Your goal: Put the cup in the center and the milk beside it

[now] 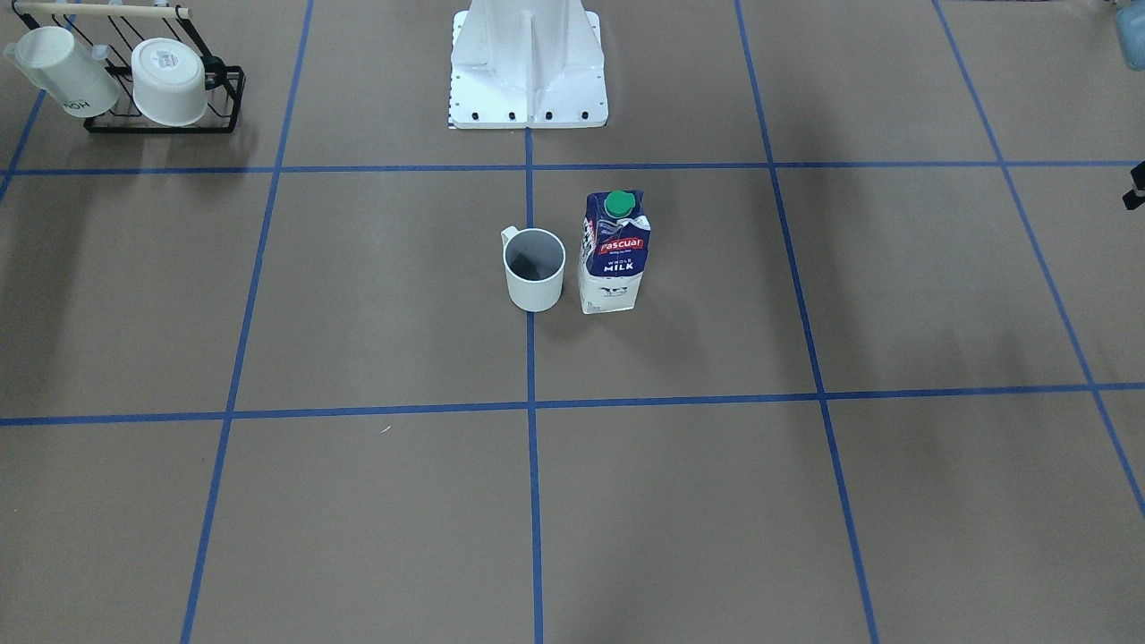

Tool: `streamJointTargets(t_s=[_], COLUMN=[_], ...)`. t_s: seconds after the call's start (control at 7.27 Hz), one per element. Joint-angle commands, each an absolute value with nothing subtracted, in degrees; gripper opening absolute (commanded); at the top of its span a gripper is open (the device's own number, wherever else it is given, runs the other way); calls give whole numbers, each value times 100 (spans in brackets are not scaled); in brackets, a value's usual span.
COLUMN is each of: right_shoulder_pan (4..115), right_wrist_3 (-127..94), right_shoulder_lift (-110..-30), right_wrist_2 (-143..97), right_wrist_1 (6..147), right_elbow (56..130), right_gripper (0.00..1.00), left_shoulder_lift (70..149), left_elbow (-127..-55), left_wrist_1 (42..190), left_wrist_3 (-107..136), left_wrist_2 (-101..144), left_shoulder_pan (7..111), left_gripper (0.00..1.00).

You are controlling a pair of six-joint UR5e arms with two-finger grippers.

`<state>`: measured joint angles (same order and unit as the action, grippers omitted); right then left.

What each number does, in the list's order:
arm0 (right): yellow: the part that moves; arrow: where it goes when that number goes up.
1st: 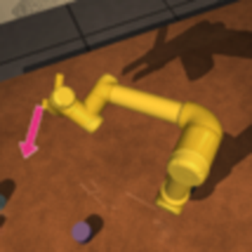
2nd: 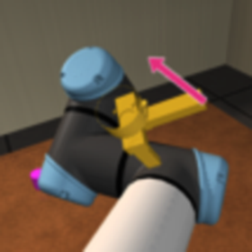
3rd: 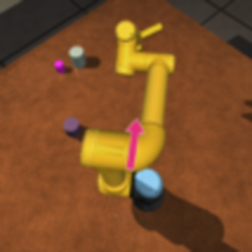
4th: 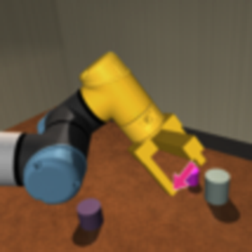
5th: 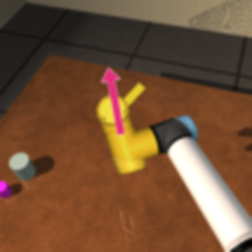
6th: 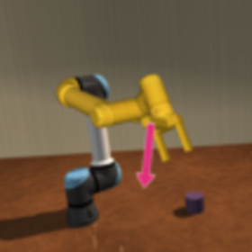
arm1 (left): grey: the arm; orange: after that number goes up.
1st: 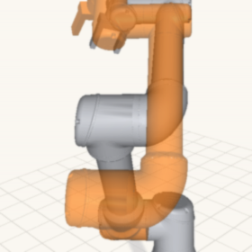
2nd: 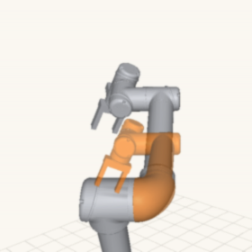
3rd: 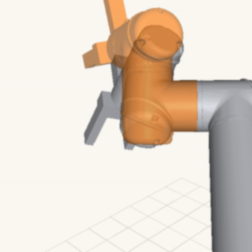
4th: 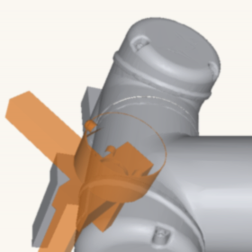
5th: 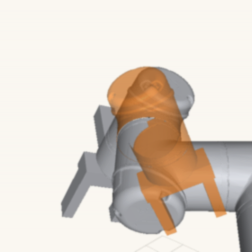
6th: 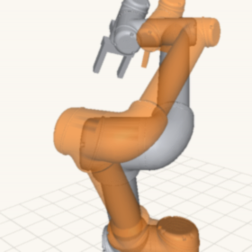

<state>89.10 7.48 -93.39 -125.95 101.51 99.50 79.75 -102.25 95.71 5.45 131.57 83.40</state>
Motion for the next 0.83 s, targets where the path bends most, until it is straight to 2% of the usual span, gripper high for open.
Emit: streamJointTargets(t_s=[0.0,0.69], right_shoulder_pan=[8903,8895], right_wrist_3=[738,747], right_shoulder_lift=[-9334,-9334], right_wrist_2=[-12595,-12665], right_wrist_1=[10151,10143], right_elbow=[9967,9967], right_gripper=[100,100], left_shoulder_lift=[7972,7963], left_elbow=[-10213,-10213], left_wrist_1=[9571,9571], left_wrist_3=[545,536], left_wrist_2=[13157,13157], left_shoulder_pan=[8341,8341], left_gripper=[99,99])
